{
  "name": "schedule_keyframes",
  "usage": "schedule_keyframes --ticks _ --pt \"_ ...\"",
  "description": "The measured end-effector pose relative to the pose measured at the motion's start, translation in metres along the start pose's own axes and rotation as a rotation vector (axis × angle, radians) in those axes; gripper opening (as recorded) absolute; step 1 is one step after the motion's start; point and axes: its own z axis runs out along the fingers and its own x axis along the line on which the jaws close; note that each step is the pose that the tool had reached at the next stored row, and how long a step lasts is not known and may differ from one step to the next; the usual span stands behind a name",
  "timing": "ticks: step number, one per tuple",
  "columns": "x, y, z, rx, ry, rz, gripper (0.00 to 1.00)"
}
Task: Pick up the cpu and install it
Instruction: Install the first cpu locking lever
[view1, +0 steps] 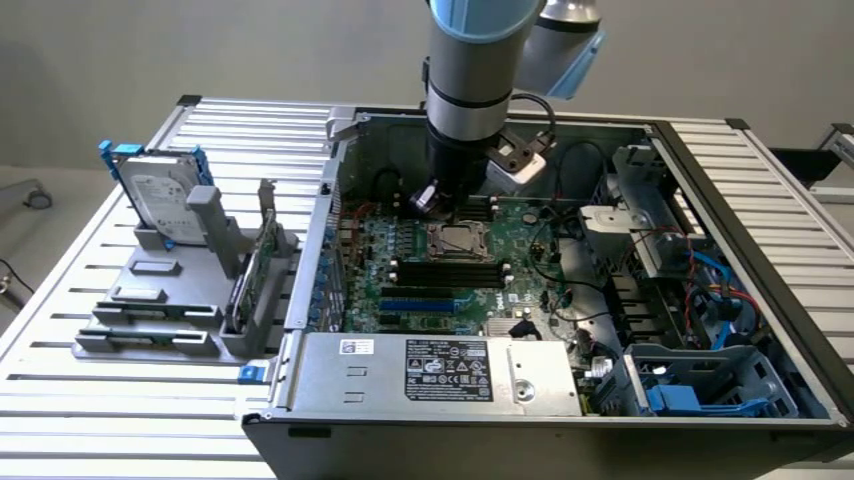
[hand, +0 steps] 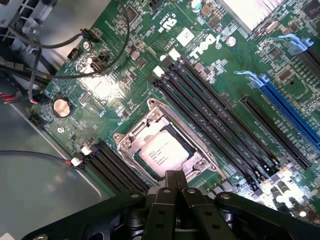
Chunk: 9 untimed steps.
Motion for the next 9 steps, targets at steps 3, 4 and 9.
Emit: schedule_keyframes --ticks 3,4,9 --pt "-0.0020 0.0018 -0.0015 -0.0027 -0.0039 0.002 0.11" --pt "-0.0027 0.0022 -0.0017 -0.0044 -0.0065 0.002 0.11" --pt "-0.0060 0.0031 -0.0025 -0.0095 -0.0188 0.004 0.11"
